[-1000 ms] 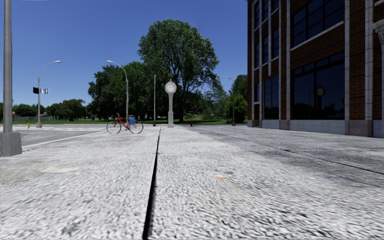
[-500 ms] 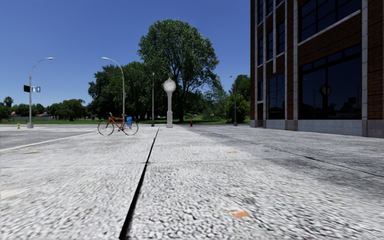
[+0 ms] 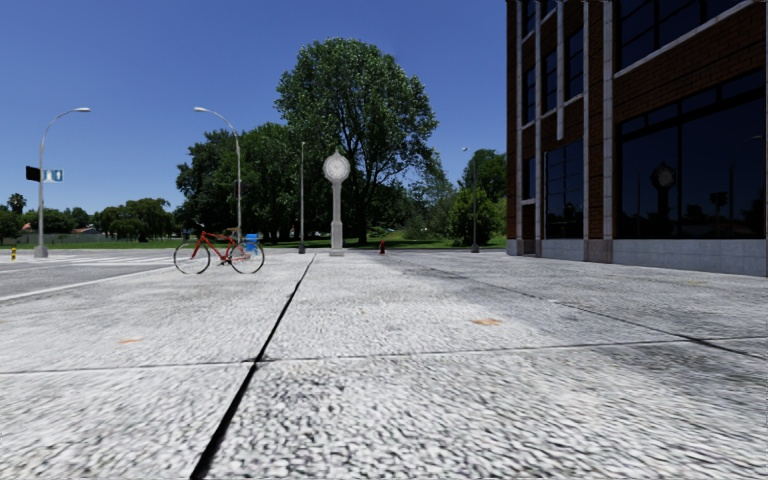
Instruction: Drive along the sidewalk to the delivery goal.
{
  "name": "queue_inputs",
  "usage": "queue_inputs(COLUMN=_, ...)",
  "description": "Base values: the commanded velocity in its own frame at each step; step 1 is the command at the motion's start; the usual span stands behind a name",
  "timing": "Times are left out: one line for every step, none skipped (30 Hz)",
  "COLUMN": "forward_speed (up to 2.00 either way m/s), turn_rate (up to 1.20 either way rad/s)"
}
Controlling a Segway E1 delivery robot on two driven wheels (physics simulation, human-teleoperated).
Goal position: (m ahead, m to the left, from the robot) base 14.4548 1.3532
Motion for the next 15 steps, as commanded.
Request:
queue_inputs(forward_speed=2.0, turn_rate=0.0)
queue_inputs(forward_speed=2.0, turn_rate=0.0)
queue_inputs(forward_speed=2.0, turn_rate=0.0)
queue_inputs(forward_speed=2.0, turn_rate=0.0)
queue_inputs(forward_speed=2.0, turn_rate=0.0)
queue_inputs(forward_speed=2.0, turn_rate=0.0)
queue_inputs(forward_speed=2.0, turn_rate=0.0)
queue_inputs(forward_speed=2.0, turn_rate=0.0)
queue_inputs(forward_speed=2.0, turn_rate=0.0)
queue_inputs(forward_speed=2.0, turn_rate=0.0)
queue_inputs(forward_speed=2.0, turn_rate=0.0)
queue_inputs(forward_speed=2.0, turn_rate=0.0)
queue_inputs(forward_speed=2.0, turn_rate=0.0)
queue_inputs(forward_speed=2.0, turn_rate=0.0)
queue_inputs(forward_speed=2.0, turn_rate=0.0)
